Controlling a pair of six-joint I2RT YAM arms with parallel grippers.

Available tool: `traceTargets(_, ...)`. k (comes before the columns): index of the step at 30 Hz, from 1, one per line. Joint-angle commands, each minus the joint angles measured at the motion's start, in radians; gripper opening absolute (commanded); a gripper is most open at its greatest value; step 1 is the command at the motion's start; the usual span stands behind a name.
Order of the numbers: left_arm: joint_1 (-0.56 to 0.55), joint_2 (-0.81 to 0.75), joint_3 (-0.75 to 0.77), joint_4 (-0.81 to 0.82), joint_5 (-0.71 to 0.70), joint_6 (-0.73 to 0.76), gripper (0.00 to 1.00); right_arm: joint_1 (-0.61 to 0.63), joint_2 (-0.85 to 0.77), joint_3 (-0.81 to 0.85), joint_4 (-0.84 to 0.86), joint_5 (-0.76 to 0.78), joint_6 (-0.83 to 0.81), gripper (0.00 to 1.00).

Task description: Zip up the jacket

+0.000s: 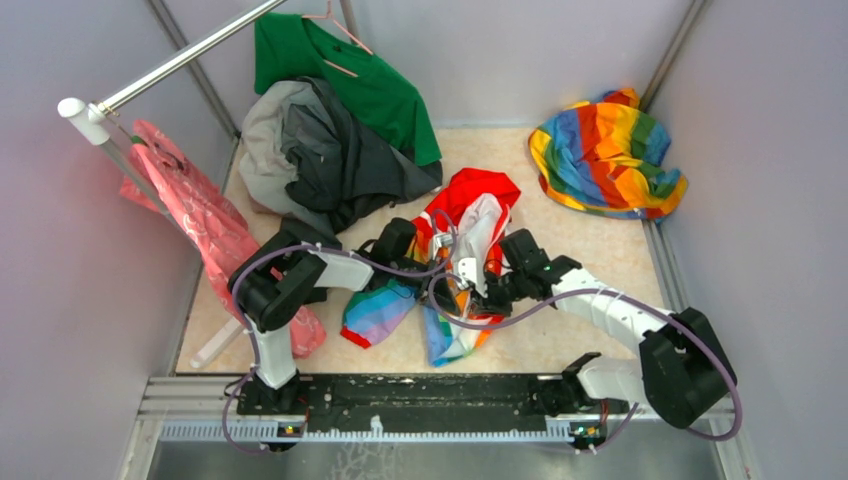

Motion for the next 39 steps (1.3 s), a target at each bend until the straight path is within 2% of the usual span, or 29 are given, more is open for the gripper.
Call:
traceTargets(1, 0.008, -0.026, -0.018, 0.023, 0.016, 0.012, 0.00, -0.018, -0.052, 0.048, -0.012, -0.027, -0.004, 0.01)
traceTargets(11, 0.010, -0.018, 0.013, -0.082, -0.004, 0.047, 0.00, -0.014, -0.174, 0.046, -0.029, 0.088, -0.094, 0.00)
traceTargets(18, 0.009, -0.009, 0.049, -0.141, -0.019, 0.058, 0.00, 0.102, -0.236, 0.006, 0.014, 0.263, -0.166, 0.00)
traceTargets(28, 0.006, 0.013, 0.073, -0.231, -0.033, 0.095, 0.00, 0.175, -0.280, 0.016, 0.046, 0.497, -0.215, 0.00)
traceTargets(30, 0.006, 0.014, 0.084, -0.261, -0.040, 0.107, 0.00, 0.215, -0.291, 0.031, 0.020, 0.478, -0.212, 0.00)
traceTargets(35, 0.006, 0.013, 0.093, -0.271, -0.050, 0.102, 0.00, 0.312, -0.303, 0.024, -0.073, 0.313, -0.253, 0.00)
traceTargets(37, 0.006, 0.014, 0.096, -0.270, -0.050, 0.094, 0.00, 0.328, -0.305, 0.017, -0.062, 0.301, -0.249, 0.00)
traceTargets(39, 0.005, 0.015, 0.101, -0.268, -0.048, 0.085, 0.00, 0.343, -0.297, 0.005, -0.010, 0.357, -0.236, 0.00)
